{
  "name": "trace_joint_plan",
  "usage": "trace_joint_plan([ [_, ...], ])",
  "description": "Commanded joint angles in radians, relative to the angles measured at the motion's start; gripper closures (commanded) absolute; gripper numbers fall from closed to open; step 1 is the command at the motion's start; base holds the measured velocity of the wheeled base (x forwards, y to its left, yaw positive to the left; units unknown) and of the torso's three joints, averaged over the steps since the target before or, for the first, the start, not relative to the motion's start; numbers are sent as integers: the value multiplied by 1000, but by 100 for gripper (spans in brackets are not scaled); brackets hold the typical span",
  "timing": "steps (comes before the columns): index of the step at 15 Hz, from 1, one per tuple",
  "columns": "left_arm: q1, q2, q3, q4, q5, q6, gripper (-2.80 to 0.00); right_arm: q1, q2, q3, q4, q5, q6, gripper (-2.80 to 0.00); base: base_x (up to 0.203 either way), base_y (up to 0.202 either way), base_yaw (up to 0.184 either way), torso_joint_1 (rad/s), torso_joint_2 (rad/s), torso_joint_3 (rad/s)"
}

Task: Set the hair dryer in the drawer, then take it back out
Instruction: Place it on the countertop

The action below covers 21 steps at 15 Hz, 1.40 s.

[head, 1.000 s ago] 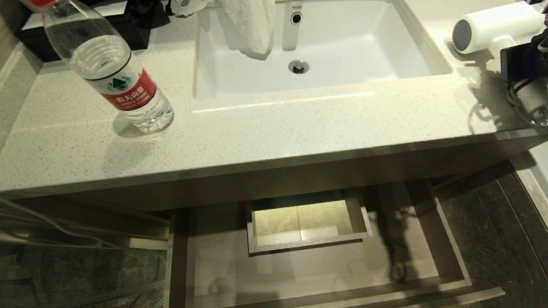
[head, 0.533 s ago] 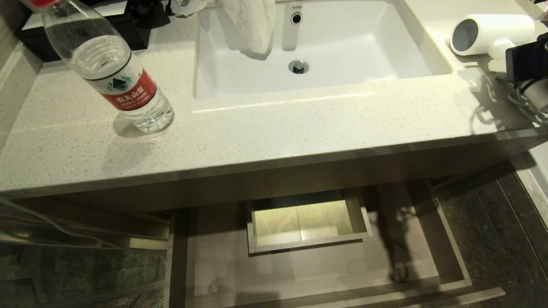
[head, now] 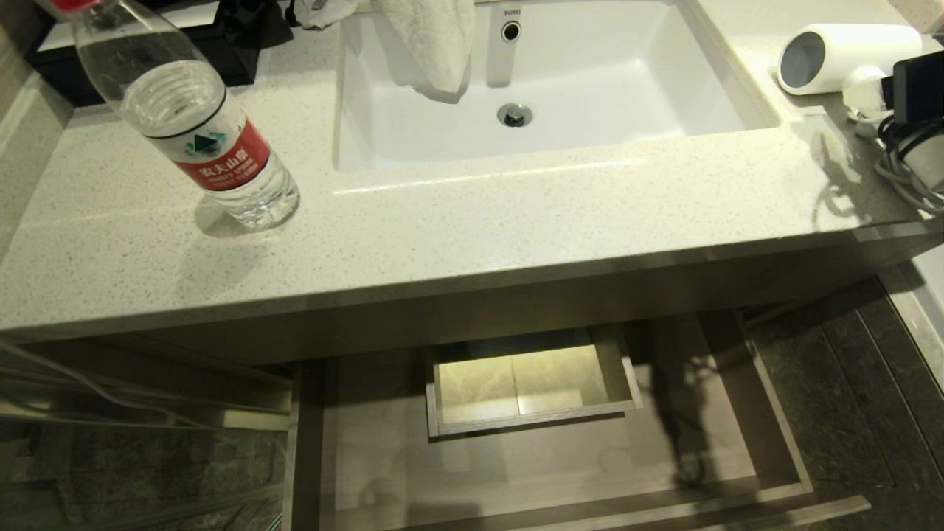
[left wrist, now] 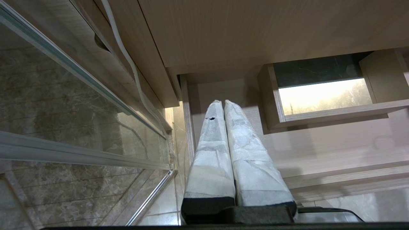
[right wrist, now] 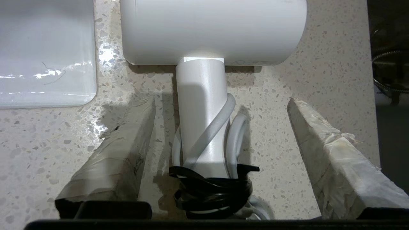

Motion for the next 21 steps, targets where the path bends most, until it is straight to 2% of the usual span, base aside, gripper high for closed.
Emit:
trace_joint_plan([
  [1, -1, 1, 0, 1, 0, 0, 0, 1, -85, 14, 10, 3, -18, -280, 0, 0, 0, 0, 0, 0],
  [2, 0, 0, 0, 0, 0, 0, 0, 1, -124, 30, 19, 3, -31, -83, 0, 0, 0, 0, 0, 0],
  [3, 0, 1, 0, 0, 0, 0, 0, 1, -164, 53, 30, 1, -38, 0, 0, 0, 0, 0, 0, 0],
  [5, 0, 1, 0, 0, 0, 0, 0, 2, -234, 99, 82, 4, -51, 0, 0, 0, 0, 0, 0, 0],
  [9, 0, 0, 1, 0, 0, 0, 0, 1, -352, 114, 320, -3, -76, 0, 0, 0, 0, 0, 0, 0],
  [14, 0, 0, 0, 0, 0, 0, 0, -16, -395, 117, 351, -12, -65, 0, 0, 0, 0, 0, 0, 0],
  [16, 0, 0, 0, 0, 0, 0, 0, -12, -402, 117, 321, -6, -75, 0, 0, 0, 0, 0, 0, 0],
  [17, 0, 2, 0, 0, 0, 0, 0, -17, -416, 126, 352, -15, -70, 0, 0, 0, 0, 0, 0, 0],
  [21, 0, 1, 0, 0, 0, 0, 0, -68, -432, 116, 371, -23, -66, 0, 0, 0, 0, 0, 0, 0],
])
